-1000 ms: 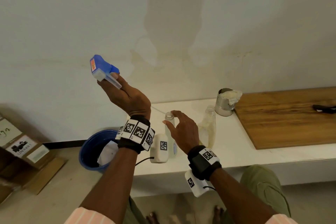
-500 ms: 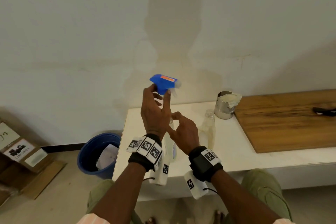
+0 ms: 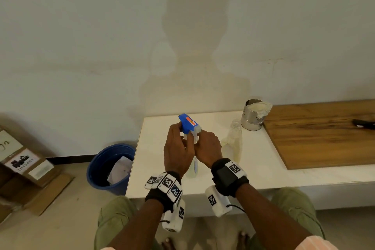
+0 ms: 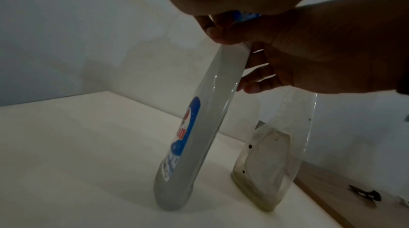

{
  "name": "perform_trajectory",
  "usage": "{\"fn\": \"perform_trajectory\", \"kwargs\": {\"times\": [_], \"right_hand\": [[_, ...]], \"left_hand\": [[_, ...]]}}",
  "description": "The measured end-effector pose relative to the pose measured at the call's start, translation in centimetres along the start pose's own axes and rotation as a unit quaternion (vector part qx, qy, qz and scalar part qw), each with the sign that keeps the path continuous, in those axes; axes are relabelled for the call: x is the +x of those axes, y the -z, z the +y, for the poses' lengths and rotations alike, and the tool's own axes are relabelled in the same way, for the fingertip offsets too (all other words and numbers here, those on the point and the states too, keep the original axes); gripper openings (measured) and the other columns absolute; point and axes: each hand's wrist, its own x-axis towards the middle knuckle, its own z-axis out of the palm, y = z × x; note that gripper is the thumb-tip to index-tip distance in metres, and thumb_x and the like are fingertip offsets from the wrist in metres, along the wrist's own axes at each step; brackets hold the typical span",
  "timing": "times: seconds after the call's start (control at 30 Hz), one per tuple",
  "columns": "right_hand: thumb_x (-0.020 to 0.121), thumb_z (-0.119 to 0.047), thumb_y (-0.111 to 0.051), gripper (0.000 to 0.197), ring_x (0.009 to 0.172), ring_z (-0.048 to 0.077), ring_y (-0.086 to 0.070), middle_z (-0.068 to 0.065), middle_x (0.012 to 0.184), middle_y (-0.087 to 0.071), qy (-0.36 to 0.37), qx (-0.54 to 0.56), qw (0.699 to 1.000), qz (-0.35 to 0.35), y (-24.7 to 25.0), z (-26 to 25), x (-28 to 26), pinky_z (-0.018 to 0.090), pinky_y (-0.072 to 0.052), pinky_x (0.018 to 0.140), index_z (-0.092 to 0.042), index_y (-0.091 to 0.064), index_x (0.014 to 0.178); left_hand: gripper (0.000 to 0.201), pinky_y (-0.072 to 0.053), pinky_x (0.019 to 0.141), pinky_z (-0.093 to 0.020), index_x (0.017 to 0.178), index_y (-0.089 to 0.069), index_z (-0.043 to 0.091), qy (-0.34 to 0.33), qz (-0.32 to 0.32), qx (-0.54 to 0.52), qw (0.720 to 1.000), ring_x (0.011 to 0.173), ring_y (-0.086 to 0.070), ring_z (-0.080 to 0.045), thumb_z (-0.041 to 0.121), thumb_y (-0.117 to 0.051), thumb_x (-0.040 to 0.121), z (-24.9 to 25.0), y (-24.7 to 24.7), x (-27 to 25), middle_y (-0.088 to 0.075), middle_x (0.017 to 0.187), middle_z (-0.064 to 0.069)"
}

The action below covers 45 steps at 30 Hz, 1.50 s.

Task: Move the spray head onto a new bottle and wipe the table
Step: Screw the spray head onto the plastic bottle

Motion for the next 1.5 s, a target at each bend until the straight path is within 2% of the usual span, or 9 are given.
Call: {"fn": "perform_trajectory", "kwargs": {"times": [0.07,0.27,0.6,0.73,0.93,1.13,1.27,1.37,1.5], "right_hand": [[0.093,-0.037,-0.056,0.034,0.075,0.019,-0.058,0.01,0.095,-0.071,-0.001,0.008,1.0,-0.011,-0.1,0.1,0.1,0.027,-0.046,0.071,-0.011,-0.059,0.115],[0.094,-0.036,-0.054,0.047,0.106,0.026,-0.06,0.011,0.119,-0.064,-0.013,0.04,0.997,-0.058,1.2,0.0,-0.1,0.026,-0.042,0.09,-0.01,-0.047,0.133],[0.085,-0.026,-0.069,0.058,0.111,0.026,-0.059,0.01,0.126,-0.062,-0.013,0.079,0.994,-0.08,1.3,0.3,0.0,0.032,-0.045,0.096,-0.011,-0.045,0.135],[0.077,-0.007,-0.074,0.075,0.115,0.023,-0.057,0.007,0.135,-0.055,-0.013,0.097,0.992,-0.083,2.6,0.6,0.7,0.034,-0.049,0.094,-0.016,-0.036,0.141],[0.074,-0.011,-0.076,0.089,0.142,0.021,-0.027,0.001,0.156,-0.028,0.148,-0.006,0.988,-0.035,5.7,-1.3,1.5,0.04,-0.025,0.116,-0.023,-0.027,0.147],[0.079,-0.026,-0.072,0.039,0.124,0.022,-0.042,0.001,0.123,-0.06,0.234,-0.246,0.939,-0.061,7.3,-3.3,3.6,0.038,-0.034,0.102,-0.021,-0.06,0.116],[0.084,-0.036,-0.067,0.043,0.095,0.017,-0.049,0.007,0.111,-0.064,0.193,-0.241,0.945,-0.105,7.8,-3.9,4.0,0.028,-0.036,0.085,-0.015,-0.057,0.12],[0.081,-0.04,-0.07,0.052,0.096,0.018,-0.05,0.008,0.115,-0.062,0.145,-0.183,0.963,-0.135,7.1,-3.8,4.1,0.026,-0.035,0.083,-0.012,-0.057,0.123],[0.072,-0.055,-0.074,0.058,0.083,0.017,-0.05,0.006,0.098,-0.061,0.049,-0.145,0.986,-0.069,5.7,-3.5,3.6,0.026,-0.038,0.071,-0.01,-0.058,0.106]], "left_hand": [[0.029,-0.046,0.072,-0.01,0.119,-0.051,0.011,-0.009,-0.001,0.004,1.0,0.09,-0.058,-0.012,0.022,-0.057,0.093,-0.3,-0.2,-0.1,-0.06,0.113,-0.003],[0.034,-0.048,0.087,-0.021,0.127,-0.049,0.01,-0.025,-0.027,0.044,0.998,0.099,-0.05,-0.005,0.022,-0.051,0.095,-1.0,-0.9,0.0,-0.058,0.12,-0.005],[0.04,-0.055,0.09,-0.033,0.128,-0.052,0.012,-0.044,-0.04,0.04,0.997,0.107,-0.056,-0.014,0.025,-0.061,0.091,-2.1,-0.5,0.8,-0.055,0.123,-0.003],[0.046,-0.051,0.087,-0.022,0.135,-0.044,0.014,-0.057,-0.055,0.058,0.995,0.104,-0.05,-0.004,0.028,-0.057,0.093,-2.2,-0.5,0.6,-0.053,0.123,0.001],[0.043,-0.045,0.088,-0.019,0.133,-0.043,0.016,-0.051,-0.083,0.065,0.993,0.106,-0.05,-0.003,0.031,-0.054,0.094,-2.7,-0.4,-0.5,-0.055,0.127,0.0],[0.04,-0.043,0.091,-0.024,0.13,-0.044,0.014,-0.026,-0.095,0.071,0.993,0.104,-0.059,-0.019,0.034,-0.05,0.095,-2.4,-0.1,-0.3,-0.059,0.119,-0.006],[0.042,-0.032,0.094,-0.02,0.133,-0.043,0.014,0.012,-0.11,0.074,0.991,0.115,-0.056,-0.02,0.035,-0.045,0.097,-1.8,-0.3,-0.6,-0.058,0.128,-0.005],[0.044,-0.033,0.094,-0.02,0.134,-0.043,0.015,0.031,-0.108,0.063,0.992,0.117,-0.055,-0.019,0.037,-0.045,0.097,-1.6,-0.4,-0.9,-0.058,0.129,-0.003],[0.04,-0.036,0.088,-0.021,0.127,-0.049,0.014,0.034,-0.103,0.081,0.991,0.107,-0.059,-0.02,0.037,-0.047,0.096,-1.7,-0.4,-1.1,-0.062,0.118,-0.004]]}}
